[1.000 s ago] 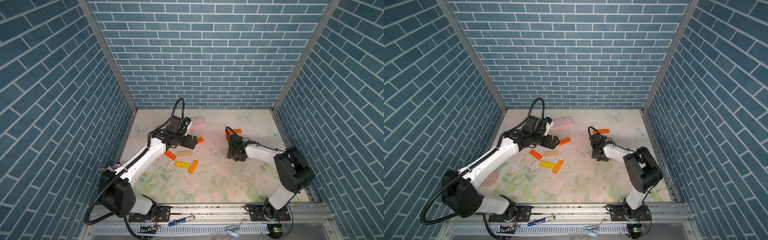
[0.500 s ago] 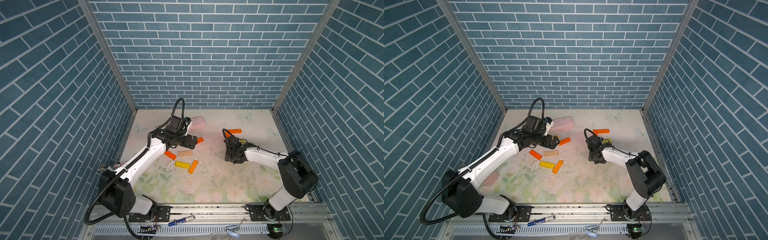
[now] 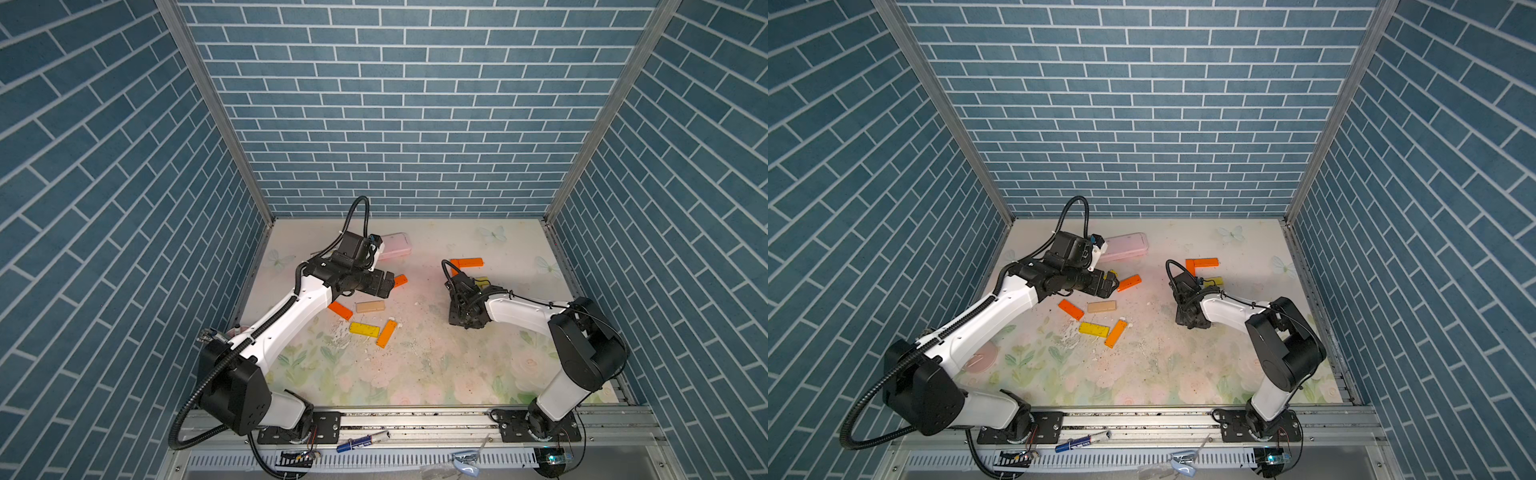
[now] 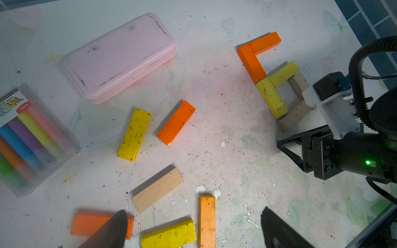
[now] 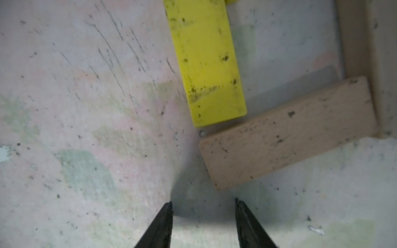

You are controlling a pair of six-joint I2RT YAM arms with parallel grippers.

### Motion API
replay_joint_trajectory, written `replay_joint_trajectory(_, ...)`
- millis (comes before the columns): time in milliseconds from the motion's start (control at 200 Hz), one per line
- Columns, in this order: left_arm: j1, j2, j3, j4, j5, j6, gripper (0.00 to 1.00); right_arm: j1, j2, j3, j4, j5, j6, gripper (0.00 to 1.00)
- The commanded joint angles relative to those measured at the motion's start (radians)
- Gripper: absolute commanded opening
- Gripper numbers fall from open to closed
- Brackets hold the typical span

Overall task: Assemble the number 6 with building blocks
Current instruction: Adjust the building block at the center of the board.

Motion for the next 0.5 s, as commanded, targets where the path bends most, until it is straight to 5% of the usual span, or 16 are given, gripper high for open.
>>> replay_joint_trajectory(0, -0.003, -0.010, -0.002, -0.003, 0.007, -0.002, 0.97, -0.003, 0.032, 0.023, -0.012, 0.005, 0.007, 0.49)
replay_joint_trajectory(495, -0.004, -0.008, -0.002, -0.004, 0.008, 0.000, 0.97, -0.026, 0.061, 0.045, -0.012, 0.021, -0.027, 0.49)
